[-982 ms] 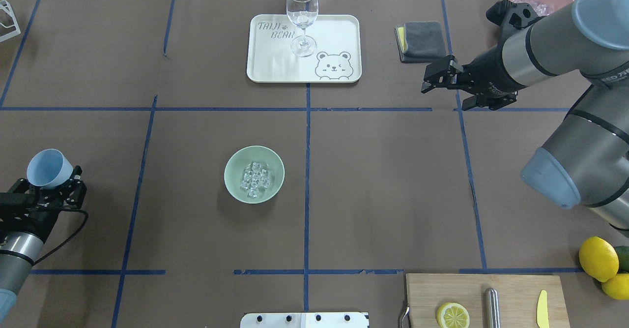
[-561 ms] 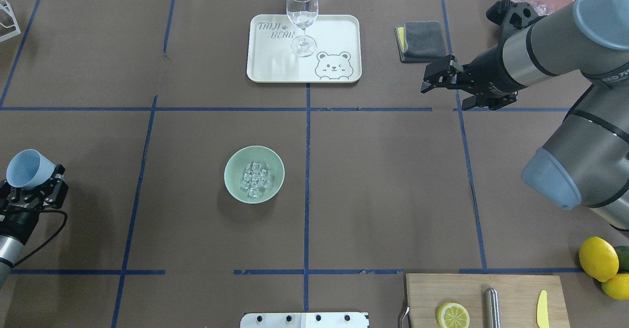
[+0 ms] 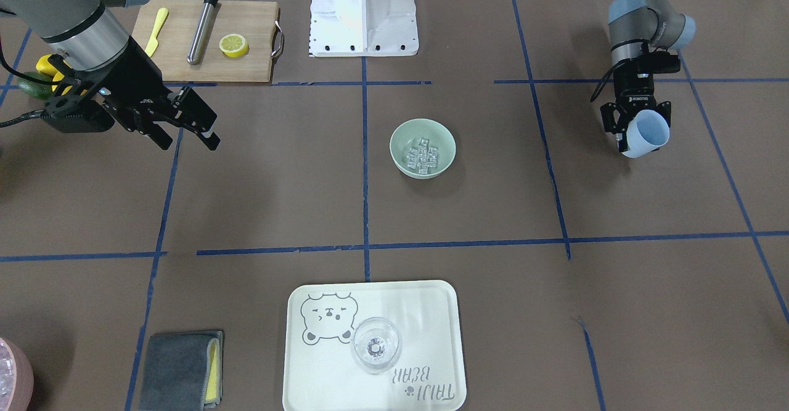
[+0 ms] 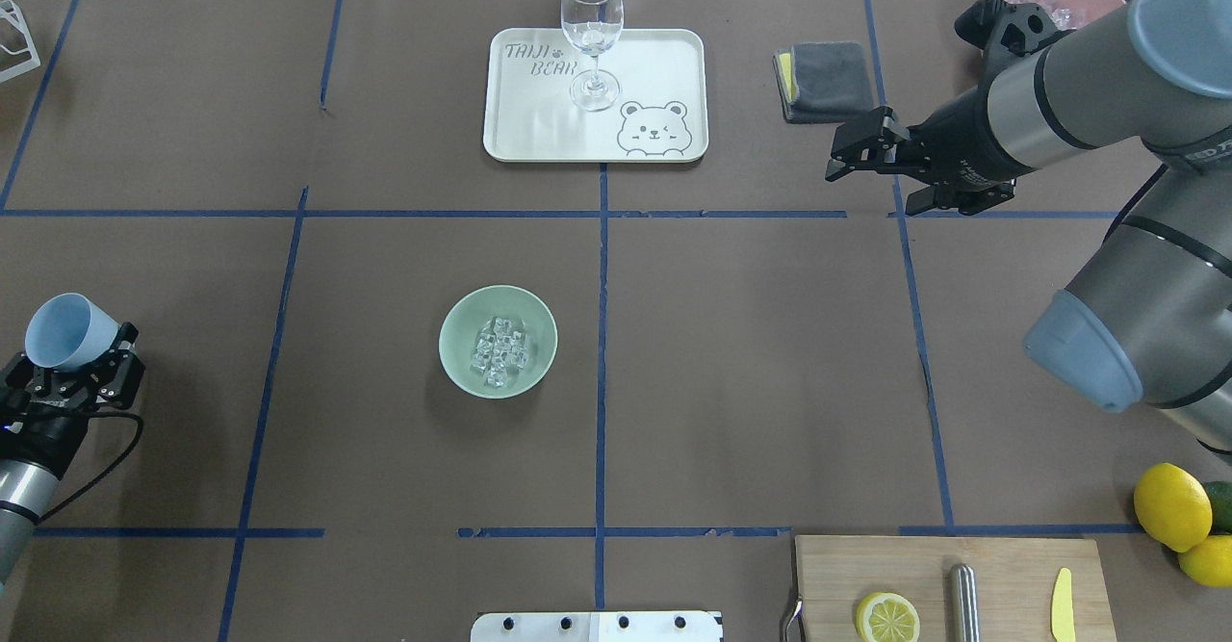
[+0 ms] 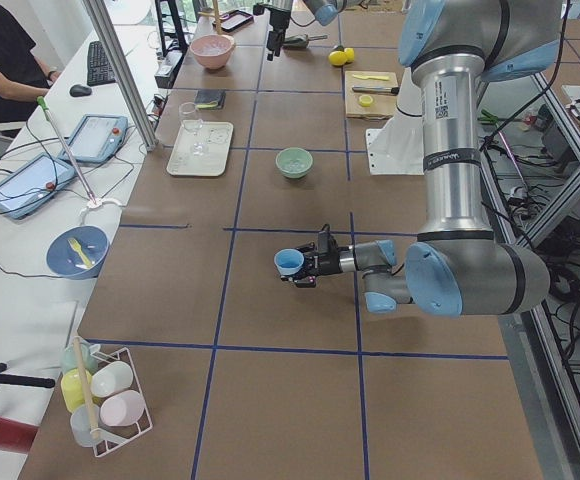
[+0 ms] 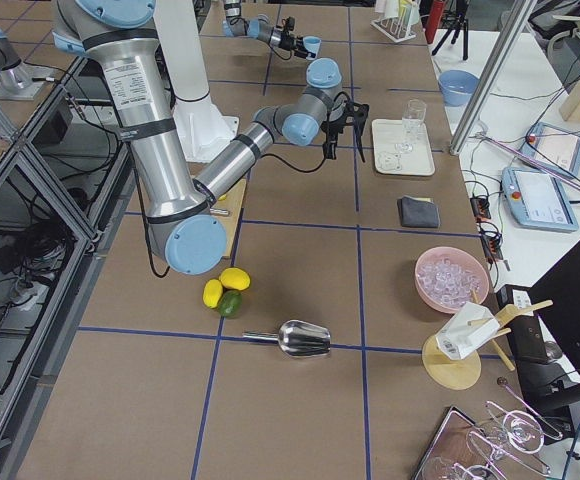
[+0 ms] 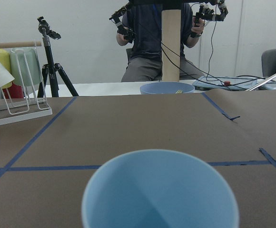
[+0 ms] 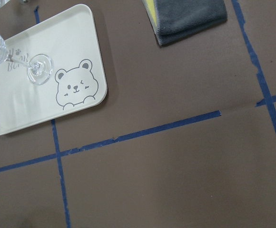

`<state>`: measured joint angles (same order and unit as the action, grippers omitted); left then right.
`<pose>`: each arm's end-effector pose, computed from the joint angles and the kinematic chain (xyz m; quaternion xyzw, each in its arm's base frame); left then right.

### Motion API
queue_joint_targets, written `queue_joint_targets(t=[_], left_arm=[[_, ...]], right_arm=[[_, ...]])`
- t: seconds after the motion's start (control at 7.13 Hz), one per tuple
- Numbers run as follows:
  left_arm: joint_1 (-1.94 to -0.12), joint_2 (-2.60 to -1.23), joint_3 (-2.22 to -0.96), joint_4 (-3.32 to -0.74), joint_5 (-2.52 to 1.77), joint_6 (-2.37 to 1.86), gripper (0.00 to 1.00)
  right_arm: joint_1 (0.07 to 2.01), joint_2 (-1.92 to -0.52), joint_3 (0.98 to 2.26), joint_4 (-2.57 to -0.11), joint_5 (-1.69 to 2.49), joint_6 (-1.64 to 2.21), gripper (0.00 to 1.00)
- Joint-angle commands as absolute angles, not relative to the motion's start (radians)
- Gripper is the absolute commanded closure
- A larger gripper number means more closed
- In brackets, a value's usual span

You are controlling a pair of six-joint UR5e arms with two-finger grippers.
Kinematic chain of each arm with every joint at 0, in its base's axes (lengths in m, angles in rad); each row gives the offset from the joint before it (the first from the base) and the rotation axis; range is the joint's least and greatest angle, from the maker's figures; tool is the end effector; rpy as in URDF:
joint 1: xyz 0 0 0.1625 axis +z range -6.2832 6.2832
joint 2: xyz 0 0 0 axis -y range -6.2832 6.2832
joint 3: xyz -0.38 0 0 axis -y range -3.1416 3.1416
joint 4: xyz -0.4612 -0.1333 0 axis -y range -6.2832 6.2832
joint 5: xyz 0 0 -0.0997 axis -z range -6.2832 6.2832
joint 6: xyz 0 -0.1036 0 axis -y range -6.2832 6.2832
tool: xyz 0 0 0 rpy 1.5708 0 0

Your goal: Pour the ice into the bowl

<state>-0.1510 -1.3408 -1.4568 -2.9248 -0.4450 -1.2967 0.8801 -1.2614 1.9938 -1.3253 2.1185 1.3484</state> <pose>0.3992 -0.2902 0.6273 0.5428 0.3014 -0.2122 0.7546 -0.3132 -0.5036 0.1828 0.0335 -0.5103 0.1543 0.8454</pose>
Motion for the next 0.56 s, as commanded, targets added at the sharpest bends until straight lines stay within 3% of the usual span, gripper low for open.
queue_joint_targets(t=[0.0, 0.42], left_arm=[[-0.164, -1.362, -1.419, -2.922, -0.452, -1.295, 1.0], [-0.178, -1.365, -1.417, -2.922, -0.477, -1.295, 1.0]], right_arm=[[0.879, -1.261, 1.993, -1.325, 2.118, 1.348, 0.0], [0.877, -1.261, 1.991, -1.325, 2.118, 1.348, 0.0]])
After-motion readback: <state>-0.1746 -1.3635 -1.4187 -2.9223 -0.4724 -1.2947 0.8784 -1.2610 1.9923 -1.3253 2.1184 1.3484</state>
